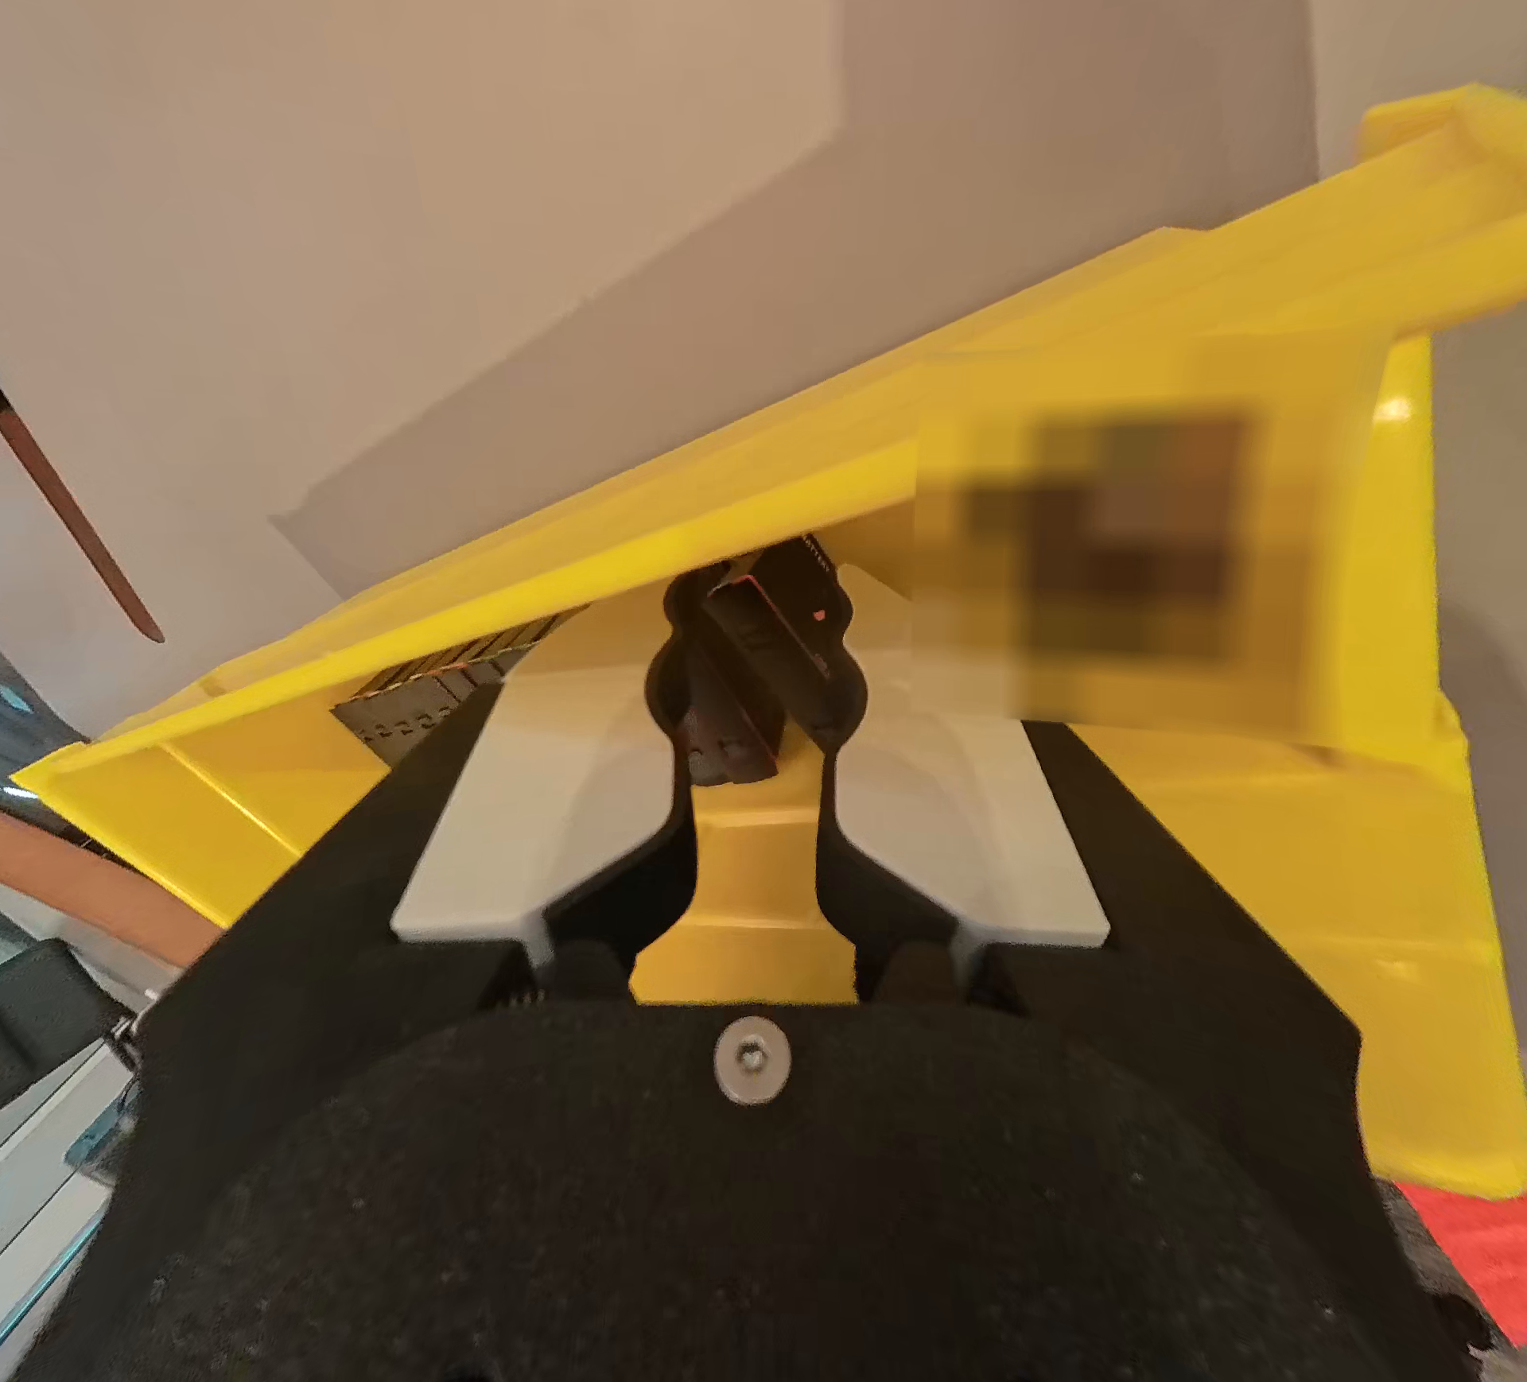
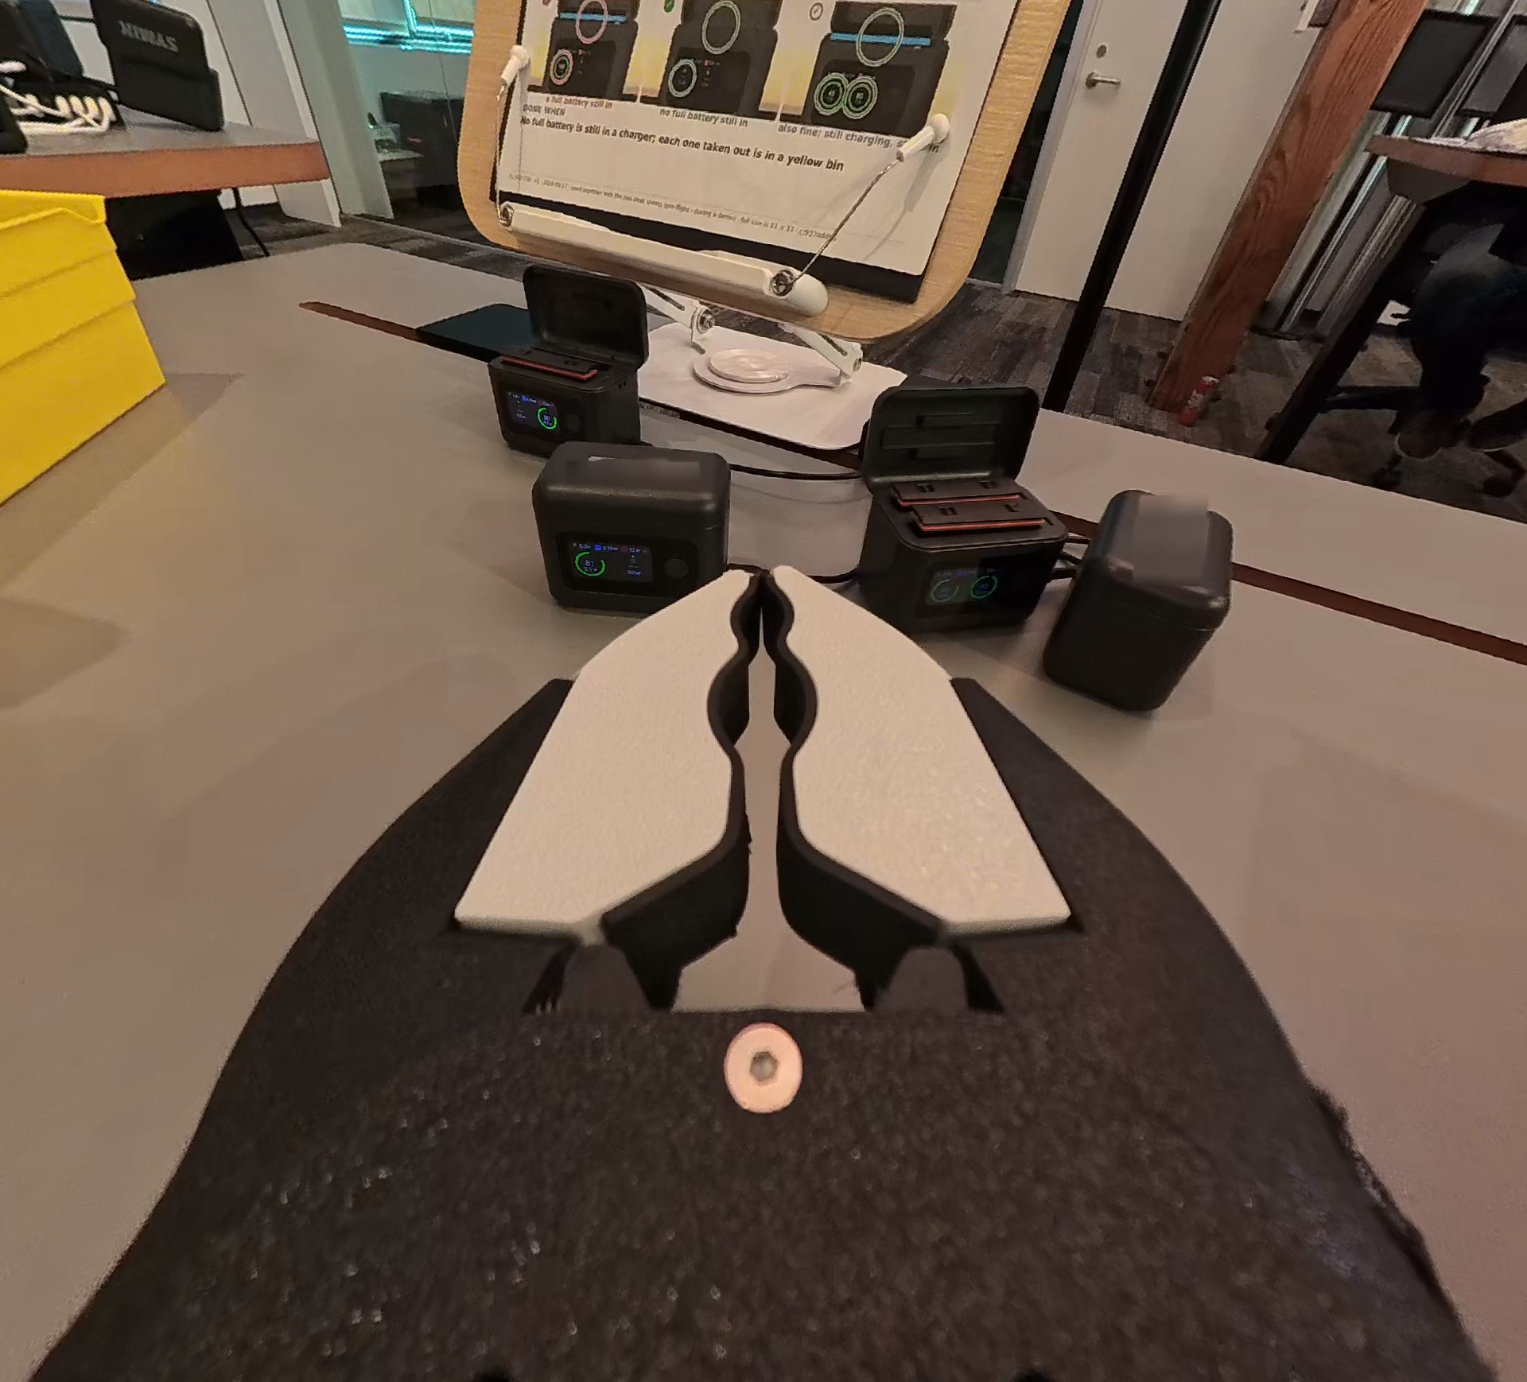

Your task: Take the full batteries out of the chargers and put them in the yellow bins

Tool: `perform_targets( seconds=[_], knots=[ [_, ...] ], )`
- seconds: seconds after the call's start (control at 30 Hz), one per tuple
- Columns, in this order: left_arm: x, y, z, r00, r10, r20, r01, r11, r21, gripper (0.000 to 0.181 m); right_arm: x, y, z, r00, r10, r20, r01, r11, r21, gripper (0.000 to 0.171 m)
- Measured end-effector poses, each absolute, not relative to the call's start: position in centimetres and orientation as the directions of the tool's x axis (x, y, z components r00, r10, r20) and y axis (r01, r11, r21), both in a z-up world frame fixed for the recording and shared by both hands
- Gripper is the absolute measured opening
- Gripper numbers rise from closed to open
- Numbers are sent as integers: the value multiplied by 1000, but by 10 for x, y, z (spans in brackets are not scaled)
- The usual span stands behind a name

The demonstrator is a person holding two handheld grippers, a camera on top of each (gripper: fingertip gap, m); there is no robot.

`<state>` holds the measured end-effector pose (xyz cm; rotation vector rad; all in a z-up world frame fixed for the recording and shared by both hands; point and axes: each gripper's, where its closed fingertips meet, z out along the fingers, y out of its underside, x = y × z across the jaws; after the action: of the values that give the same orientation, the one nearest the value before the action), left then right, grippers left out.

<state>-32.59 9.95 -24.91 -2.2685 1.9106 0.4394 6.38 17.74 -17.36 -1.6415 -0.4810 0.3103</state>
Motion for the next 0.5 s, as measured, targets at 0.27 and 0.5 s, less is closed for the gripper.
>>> perform_targets(
  seconds=[0.27,0.5],
  knots=[
    [-330,100,-250,155,-937,-313,-976,-194,99,31,64,178,-175,874,481,76,132,-83,-988,0],
    [-334,90,-255,263,-939,-221,-946,-297,133,21,64,178,-176,874,481,74,131,-85,-988,0]
  ],
)
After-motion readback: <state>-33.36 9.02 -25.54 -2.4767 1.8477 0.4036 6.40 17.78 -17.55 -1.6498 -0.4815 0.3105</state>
